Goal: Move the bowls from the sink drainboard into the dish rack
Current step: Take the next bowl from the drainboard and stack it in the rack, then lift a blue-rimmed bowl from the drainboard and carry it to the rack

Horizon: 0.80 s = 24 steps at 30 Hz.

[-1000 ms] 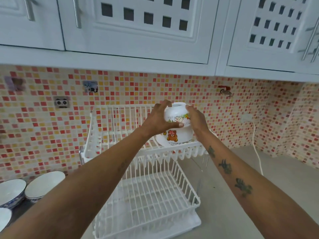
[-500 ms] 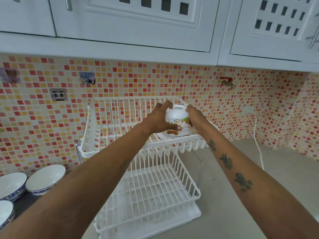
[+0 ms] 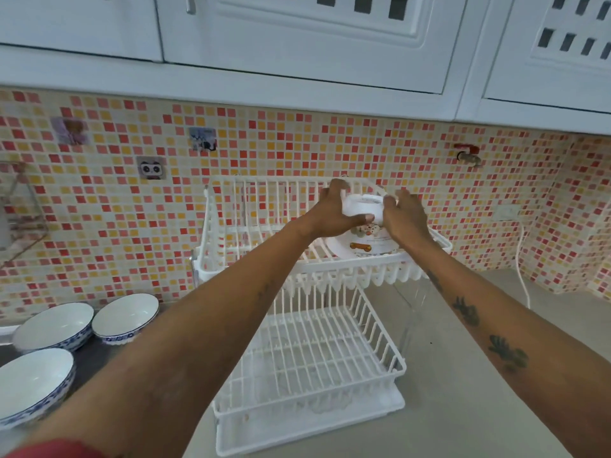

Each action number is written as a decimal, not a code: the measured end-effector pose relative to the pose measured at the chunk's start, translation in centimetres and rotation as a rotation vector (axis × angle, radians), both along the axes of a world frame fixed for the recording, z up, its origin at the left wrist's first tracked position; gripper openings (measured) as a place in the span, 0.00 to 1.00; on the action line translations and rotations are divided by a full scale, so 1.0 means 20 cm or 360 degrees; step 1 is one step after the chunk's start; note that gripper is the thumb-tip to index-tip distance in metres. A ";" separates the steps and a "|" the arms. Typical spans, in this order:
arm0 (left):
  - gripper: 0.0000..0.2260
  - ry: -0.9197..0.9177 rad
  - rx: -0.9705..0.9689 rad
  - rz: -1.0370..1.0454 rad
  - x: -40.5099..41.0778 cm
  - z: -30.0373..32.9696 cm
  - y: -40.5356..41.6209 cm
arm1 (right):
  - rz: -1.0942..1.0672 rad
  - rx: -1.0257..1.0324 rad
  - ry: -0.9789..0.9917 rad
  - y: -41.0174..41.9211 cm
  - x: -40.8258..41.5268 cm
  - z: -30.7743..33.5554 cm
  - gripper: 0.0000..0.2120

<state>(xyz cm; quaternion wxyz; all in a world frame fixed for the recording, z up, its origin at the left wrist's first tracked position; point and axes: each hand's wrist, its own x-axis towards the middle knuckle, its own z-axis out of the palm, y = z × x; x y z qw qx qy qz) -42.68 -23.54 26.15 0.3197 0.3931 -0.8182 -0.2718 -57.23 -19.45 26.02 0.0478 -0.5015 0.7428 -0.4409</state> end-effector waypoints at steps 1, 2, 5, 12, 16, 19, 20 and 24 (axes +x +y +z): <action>0.34 0.0064 0.0051 0.0013 0.04 0.03 0.01 | -0.0020 -0.0081 0.0080 0.02 0.02 0.01 0.23; 0.31 0.0137 0.0130 0.0004 0.08 0.07 0.03 | -0.0012 -0.0185 0.0137 0.04 0.06 0.03 0.21; 0.24 0.0446 0.0451 -0.0038 0.30 0.19 0.10 | 0.0135 -0.0490 0.0101 0.09 0.25 0.12 0.18; 0.15 0.0854 0.0420 0.0280 1.07 0.19 0.20 | 0.0901 -0.0786 -0.0171 0.13 1.06 0.32 0.10; 0.12 0.0972 0.0369 0.0587 1.58 0.10 0.31 | 0.1323 -0.0632 -0.0282 0.11 1.60 0.25 0.10; 0.08 0.0993 0.0462 0.0848 1.96 -0.01 0.38 | 0.1626 -0.0356 -0.0316 0.10 2.00 0.11 0.12; 0.08 0.1000 0.0504 0.0936 2.07 -0.06 0.41 | 0.1692 -0.0240 -0.0315 0.10 2.11 0.06 0.11; 0.07 0.1079 0.0674 0.1320 2.50 -0.28 0.50 | 0.1775 0.0224 -0.0338 0.04 2.48 -0.20 0.07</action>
